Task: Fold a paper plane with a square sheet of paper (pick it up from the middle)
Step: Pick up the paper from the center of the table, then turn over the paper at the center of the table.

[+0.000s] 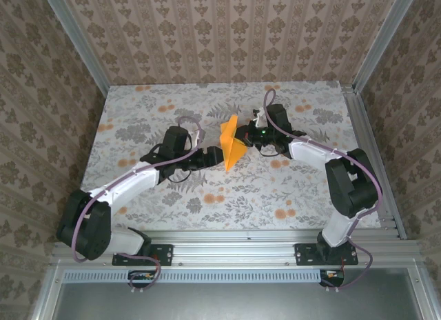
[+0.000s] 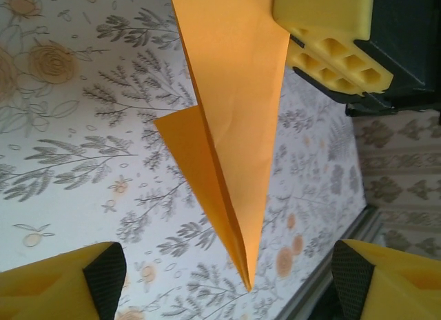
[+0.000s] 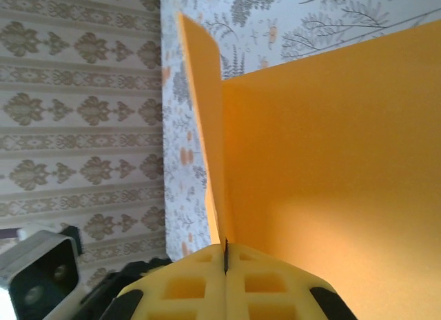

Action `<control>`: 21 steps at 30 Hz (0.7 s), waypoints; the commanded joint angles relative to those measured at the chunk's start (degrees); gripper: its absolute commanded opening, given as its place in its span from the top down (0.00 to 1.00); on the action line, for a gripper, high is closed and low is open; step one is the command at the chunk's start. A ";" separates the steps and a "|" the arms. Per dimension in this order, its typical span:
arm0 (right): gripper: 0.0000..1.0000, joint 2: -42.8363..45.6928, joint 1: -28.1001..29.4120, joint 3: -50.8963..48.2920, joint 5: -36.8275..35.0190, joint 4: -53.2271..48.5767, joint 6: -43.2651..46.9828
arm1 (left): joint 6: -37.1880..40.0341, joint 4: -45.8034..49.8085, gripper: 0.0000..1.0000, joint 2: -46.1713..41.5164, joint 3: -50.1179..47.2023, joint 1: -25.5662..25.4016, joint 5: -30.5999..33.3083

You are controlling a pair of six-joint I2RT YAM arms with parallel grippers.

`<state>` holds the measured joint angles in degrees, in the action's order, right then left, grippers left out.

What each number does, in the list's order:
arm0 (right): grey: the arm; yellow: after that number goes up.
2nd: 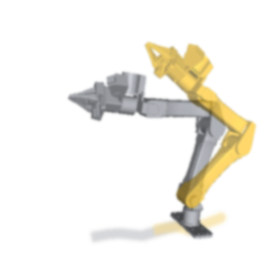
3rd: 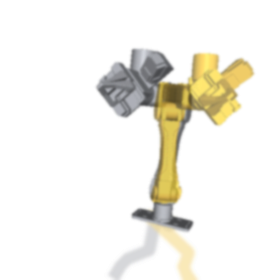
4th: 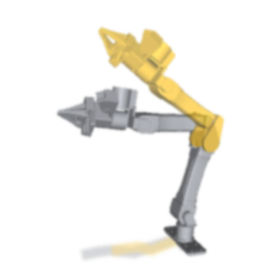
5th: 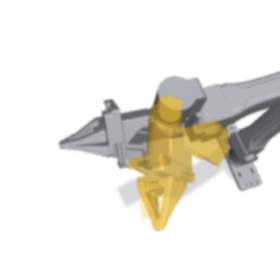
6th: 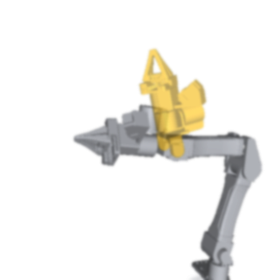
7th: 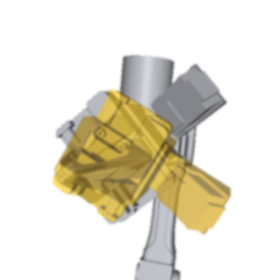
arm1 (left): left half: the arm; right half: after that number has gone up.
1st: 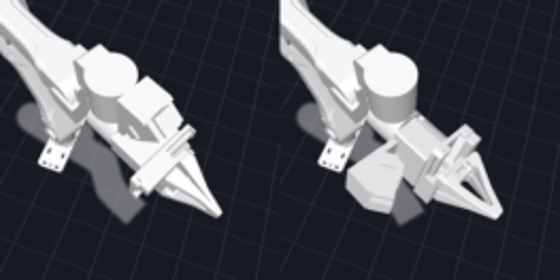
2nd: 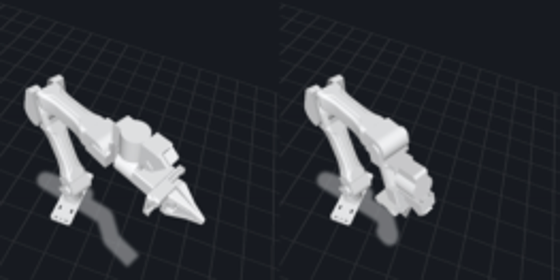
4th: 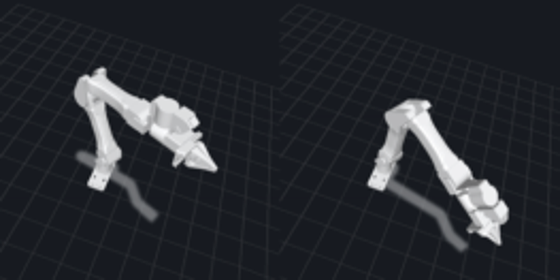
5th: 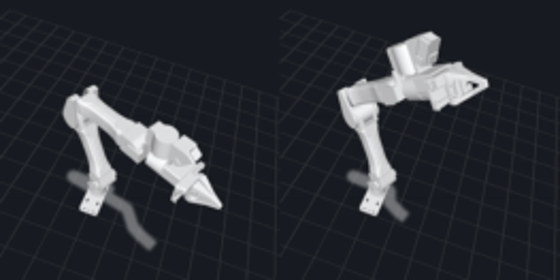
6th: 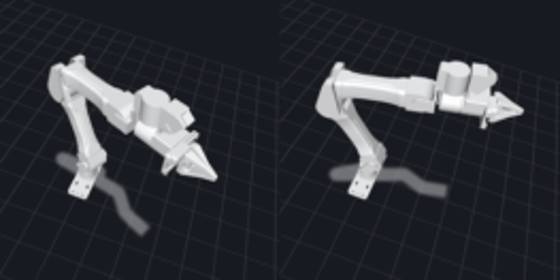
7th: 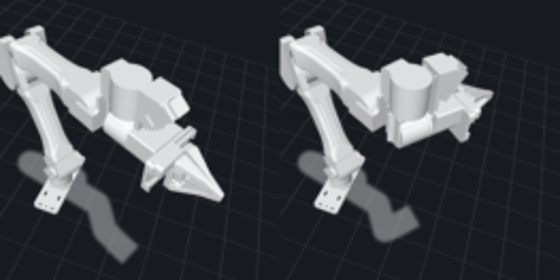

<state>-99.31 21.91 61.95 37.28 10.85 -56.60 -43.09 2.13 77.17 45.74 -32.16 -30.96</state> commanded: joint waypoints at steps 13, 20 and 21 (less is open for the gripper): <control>1.00 4.05 -0.40 -4.06 2.64 12.71 -10.26 | -19.55 -22.59 0.21 0.61 -3.29 0.08 -5.25; 1.00 6.04 -0.91 -4.82 2.47 12.70 -10.48 | -12.38 -10.64 0.21 -0.34 -0.98 0.09 -2.60; 1.00 6.14 -0.90 -4.87 2.53 12.96 -10.60 | -12.23 -10.42 0.21 -0.40 -1.00 0.08 -2.32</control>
<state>-95.59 21.37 57.58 38.26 21.30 -66.32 -58.43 -12.53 77.19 42.89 -32.16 -34.28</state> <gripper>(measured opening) 0.068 0.793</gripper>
